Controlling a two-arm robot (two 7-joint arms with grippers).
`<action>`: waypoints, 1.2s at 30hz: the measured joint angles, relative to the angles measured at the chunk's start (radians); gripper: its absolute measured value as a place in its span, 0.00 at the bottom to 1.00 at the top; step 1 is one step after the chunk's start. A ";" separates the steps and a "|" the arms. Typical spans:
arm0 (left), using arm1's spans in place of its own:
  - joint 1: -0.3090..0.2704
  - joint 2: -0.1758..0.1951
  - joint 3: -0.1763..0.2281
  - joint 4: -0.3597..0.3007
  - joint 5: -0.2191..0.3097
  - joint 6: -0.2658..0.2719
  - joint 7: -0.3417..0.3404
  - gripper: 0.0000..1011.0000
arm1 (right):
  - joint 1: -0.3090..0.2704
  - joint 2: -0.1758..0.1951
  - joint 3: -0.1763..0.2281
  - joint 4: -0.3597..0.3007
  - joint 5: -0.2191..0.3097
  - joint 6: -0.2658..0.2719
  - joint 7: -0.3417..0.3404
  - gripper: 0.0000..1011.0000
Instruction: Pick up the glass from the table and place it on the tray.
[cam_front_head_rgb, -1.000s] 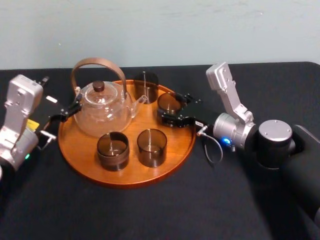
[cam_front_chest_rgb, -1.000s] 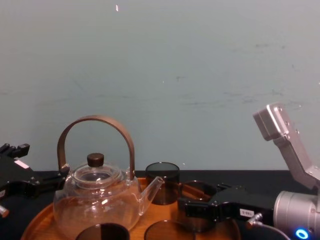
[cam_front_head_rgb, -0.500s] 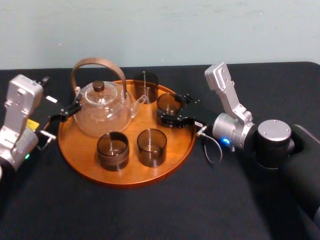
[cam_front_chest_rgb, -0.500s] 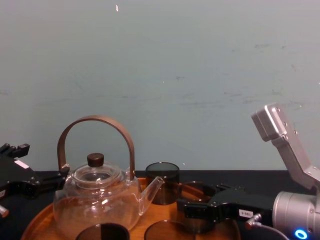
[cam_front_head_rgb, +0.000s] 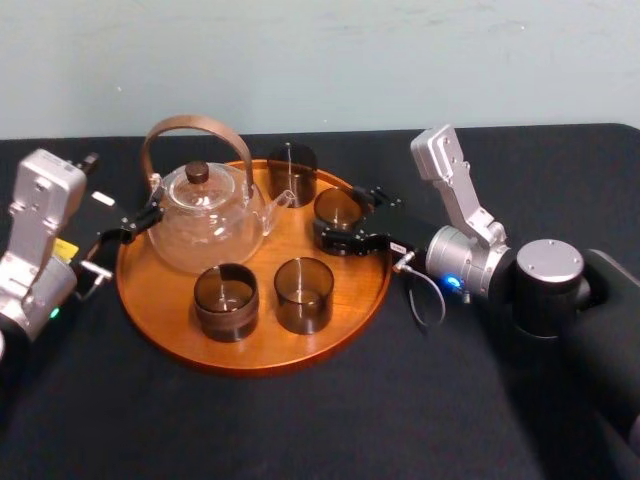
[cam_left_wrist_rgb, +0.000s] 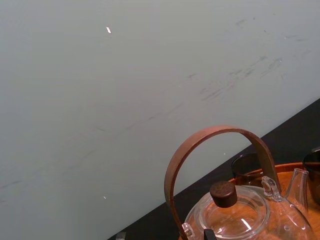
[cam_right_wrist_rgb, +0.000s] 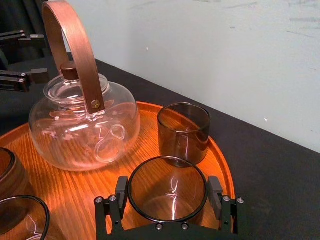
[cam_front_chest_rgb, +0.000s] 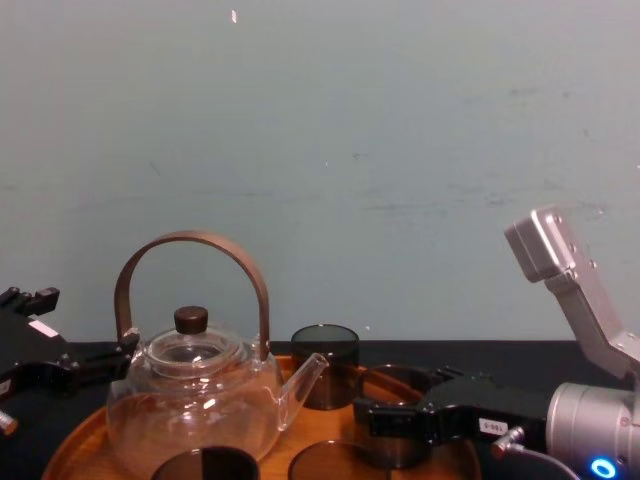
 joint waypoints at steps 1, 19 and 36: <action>0.000 0.000 0.000 0.000 0.000 0.000 0.000 1.00 | 0.000 0.000 0.000 0.000 0.000 0.000 0.000 0.99; 0.000 0.000 0.000 0.000 0.000 0.000 0.000 1.00 | -0.048 0.049 0.001 -0.115 0.008 0.096 -0.009 0.99; 0.000 0.000 0.000 0.000 0.000 0.000 0.000 1.00 | -0.194 0.176 0.054 -0.390 0.065 0.143 -0.046 0.99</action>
